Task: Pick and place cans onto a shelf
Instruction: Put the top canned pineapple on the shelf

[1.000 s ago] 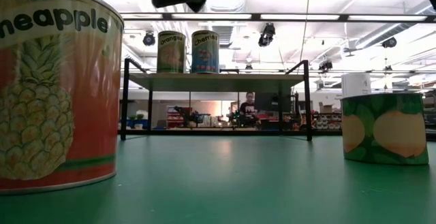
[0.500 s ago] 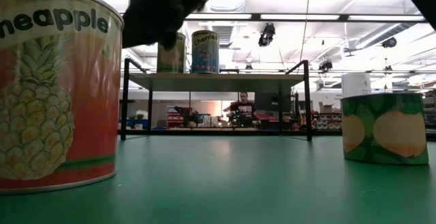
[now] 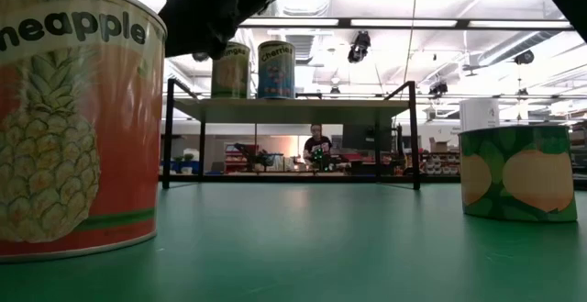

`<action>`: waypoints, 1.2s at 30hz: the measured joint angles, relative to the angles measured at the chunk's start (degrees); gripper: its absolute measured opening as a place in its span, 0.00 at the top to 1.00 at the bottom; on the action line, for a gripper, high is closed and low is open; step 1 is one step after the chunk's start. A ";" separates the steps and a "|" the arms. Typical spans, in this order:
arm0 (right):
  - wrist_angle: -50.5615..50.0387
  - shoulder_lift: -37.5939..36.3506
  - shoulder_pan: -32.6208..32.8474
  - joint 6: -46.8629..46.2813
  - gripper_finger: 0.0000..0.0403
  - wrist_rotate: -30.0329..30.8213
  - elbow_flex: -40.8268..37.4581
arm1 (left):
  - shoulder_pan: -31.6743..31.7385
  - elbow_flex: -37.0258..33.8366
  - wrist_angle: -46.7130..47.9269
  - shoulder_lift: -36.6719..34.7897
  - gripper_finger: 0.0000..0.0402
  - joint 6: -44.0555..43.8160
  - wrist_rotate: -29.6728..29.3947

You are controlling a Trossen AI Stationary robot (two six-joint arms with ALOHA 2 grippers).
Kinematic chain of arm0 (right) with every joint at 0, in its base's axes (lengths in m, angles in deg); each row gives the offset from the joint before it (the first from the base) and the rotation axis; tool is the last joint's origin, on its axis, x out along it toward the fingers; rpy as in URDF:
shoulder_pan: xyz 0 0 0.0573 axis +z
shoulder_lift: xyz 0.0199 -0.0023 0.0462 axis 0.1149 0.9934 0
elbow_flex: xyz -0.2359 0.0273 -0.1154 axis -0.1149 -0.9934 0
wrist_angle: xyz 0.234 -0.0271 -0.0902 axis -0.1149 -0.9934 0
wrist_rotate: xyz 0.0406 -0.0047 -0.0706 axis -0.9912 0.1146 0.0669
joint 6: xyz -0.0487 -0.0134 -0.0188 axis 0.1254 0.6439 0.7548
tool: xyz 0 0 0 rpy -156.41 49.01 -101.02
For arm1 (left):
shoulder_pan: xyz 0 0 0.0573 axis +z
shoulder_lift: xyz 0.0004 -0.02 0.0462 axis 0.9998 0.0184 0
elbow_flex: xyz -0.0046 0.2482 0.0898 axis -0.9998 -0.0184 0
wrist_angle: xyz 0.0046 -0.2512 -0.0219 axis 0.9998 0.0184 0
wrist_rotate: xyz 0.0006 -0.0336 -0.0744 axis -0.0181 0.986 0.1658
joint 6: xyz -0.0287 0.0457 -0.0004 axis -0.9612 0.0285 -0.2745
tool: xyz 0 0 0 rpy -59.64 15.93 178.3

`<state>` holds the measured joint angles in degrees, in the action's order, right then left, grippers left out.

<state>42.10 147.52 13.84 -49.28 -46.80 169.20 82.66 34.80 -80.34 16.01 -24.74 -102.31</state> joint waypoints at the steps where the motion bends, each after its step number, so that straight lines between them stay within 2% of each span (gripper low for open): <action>1: -0.03 0.04 0.00 -0.22 0.97 0.00 0.00 | 0.00 0.00 0.00 0.01 1.00 0.01 -0.01; 9: -0.09 0.43 0.05 -0.74 0.97 -0.19 0.00 | 0.00 0.00 -0.02 0.02 1.00 0.02 -0.02; 17: 2.36 0.44 1.77 6.35 0.96 -2.38 0.00 | 0.00 0.00 -0.01 0.06 1.00 0.02 -0.02; 20: 2.94 0.94 1.88 6.76 0.90 -2.22 0.00 | 0.00 0.00 -0.02 0.06 1.00 0.02 -0.02; 25: 3.04 3.76 1.88 7.71 0.73 -1.60 0.00 | 0.00 0.00 0.00 0.06 1.00 0.03 -0.02; 29: 2.62 4.74 1.88 11.57 0.64 -1.55 -0.04 | 0.00 0.00 -0.04 0.08 1.00 0.04 -0.02; 33: 2.91 5.03 1.88 12.83 0.61 -1.55 -0.02 | 0.00 0.00 -0.01 0.10 1.00 0.03 -0.03; 36: 2.84 5.03 1.86 13.00 0.65 -1.49 -0.02 | 0.00 0.00 0.00 0.10 1.00 0.04 -0.03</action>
<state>44.94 152.55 15.70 -36.28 -48.29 169.17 82.66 34.80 -80.34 16.11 -24.70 -102.34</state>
